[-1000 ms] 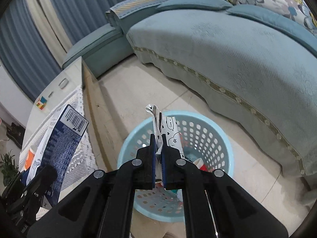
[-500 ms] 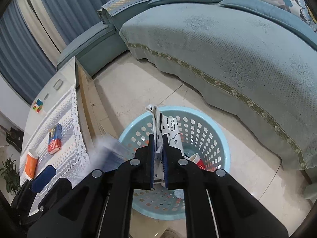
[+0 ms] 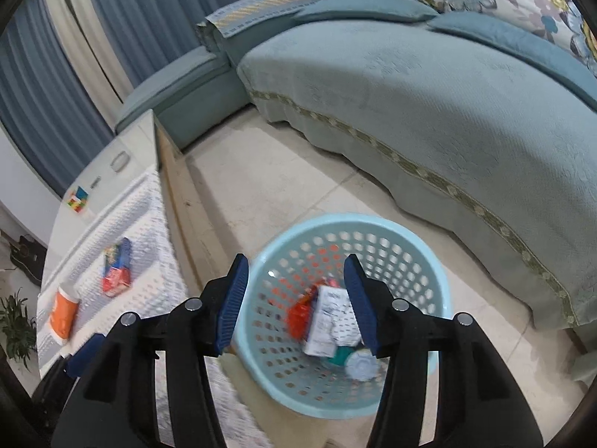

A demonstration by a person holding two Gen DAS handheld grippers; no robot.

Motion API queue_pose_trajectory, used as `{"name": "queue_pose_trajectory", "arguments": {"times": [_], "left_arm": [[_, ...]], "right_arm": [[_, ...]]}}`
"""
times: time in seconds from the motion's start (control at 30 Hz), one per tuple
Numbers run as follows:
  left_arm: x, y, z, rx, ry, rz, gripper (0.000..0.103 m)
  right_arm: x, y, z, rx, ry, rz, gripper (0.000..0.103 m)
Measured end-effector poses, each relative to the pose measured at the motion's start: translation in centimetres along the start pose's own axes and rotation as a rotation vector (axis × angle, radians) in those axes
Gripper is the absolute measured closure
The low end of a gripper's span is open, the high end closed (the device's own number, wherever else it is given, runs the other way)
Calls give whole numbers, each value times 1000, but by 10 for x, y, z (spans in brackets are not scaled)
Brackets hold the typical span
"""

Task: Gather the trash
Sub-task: 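Open both grippers to drop the carton and napkin into the basket, then grasp the orange paper cup with the left gripper while the right gripper grasps the red card box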

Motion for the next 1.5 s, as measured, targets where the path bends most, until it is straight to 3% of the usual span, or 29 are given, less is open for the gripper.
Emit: {"name": "queue_pose_trajectory", "arguments": {"times": [0.2,0.33,0.57,0.67,0.83,0.97,1.07,1.23,1.4,1.5], "left_arm": [[-16,-24,-59,-57,-45,55,40],[-24,-42,-117,-109,-103,90,37],[-24,-52,-245,-254,-192,111,28],[-24,-38,-290,-256,-220,77,23],[-23,-6,-341,-256,-255,39,23],[-24,20,-351,-216,-228,-4,23],[-24,40,-345,-190,-127,-53,17],[-15,56,-336,-179,24,-95,15],[-6,55,-332,-155,35,-87,15],[-1,58,-333,-187,53,-101,17]], "right_arm": [[-15,-7,-67,-30,-122,106,53],[-13,2,-108,-68,-189,132,53],[4,48,-164,-94,-264,94,44],[14,75,-189,-116,-294,43,43],[35,112,-225,-127,-358,1,36],[51,145,-245,-127,-394,-54,33],[63,165,-251,-135,-386,-97,21],[82,196,-249,-115,-392,-172,21],[88,215,-239,-86,-354,-208,21],[85,214,-239,-89,-348,-184,21]]}}
Point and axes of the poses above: each gripper's, at about its wrist camera, not at the fingertips, and y roughly the way its jaws point, z to its right, x to its underside, the point moved 9 cm from there along y, roughly the way its jaws point, and after that the axes turned 13 degrees about -x, right-handed, at the moved point
